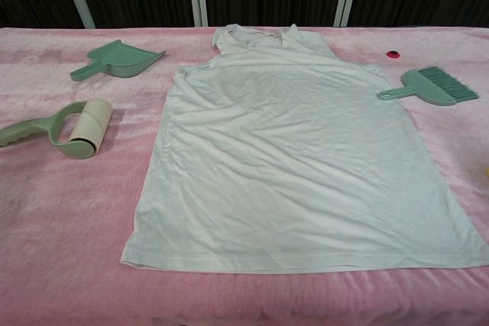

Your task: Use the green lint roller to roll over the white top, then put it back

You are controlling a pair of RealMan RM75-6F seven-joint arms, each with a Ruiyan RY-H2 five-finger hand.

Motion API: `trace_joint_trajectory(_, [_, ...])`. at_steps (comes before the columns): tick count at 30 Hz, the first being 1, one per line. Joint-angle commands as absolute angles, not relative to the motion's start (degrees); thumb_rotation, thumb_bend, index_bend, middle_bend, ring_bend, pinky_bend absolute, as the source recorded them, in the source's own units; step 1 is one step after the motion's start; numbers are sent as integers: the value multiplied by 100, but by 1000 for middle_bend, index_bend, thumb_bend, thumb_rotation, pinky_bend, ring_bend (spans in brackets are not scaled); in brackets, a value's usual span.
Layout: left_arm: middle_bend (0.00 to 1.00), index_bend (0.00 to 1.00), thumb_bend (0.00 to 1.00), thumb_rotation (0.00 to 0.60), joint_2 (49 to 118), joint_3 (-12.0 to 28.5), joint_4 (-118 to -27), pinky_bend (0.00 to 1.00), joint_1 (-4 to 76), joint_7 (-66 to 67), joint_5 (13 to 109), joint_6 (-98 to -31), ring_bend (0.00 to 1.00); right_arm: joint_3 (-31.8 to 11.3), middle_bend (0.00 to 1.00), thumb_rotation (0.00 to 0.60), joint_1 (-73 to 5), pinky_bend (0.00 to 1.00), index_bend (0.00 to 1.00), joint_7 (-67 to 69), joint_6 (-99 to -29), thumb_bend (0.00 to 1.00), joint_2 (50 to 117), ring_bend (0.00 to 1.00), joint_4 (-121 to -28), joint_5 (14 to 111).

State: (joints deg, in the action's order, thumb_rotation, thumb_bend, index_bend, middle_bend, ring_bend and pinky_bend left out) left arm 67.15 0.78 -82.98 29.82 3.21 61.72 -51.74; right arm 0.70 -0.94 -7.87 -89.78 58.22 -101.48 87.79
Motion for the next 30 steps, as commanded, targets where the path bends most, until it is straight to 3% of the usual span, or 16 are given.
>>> trace_joint_trajectory(1, [247, 261, 323, 600, 7024, 226, -7953, 266, 3055, 391, 6013, -5124, 134, 65, 43, 600, -79, 208, 0, -627, -8934, 185, 5973, 95, -9936, 8803])
trace_joint_trajectory(7, [295, 329, 332, 600, 7313, 309, -7588, 303, 3271, 342, 6033, -4719, 163, 35, 42, 600, -85, 208, 0, -594, -8923, 186, 6019, 96, -9870, 8827])
trace_joint_trajectory(18, [380, 455, 348, 600, 7759, 465, -7291, 360, 3551, 824, 5874, -4597, 213, 26, 42, 600, -70, 208, 0, -623, -8869, 186, 6043, 96, -9837, 8846])
trace_joint_trajectory(30, [390, 449, 349, 600, 7870, 450, -7290, 420, 3621, 1420, 5535, -4635, 252, -1, 42, 600, -76, 208, 0, -684, -8802, 185, 6034, 96, -9844, 8809])
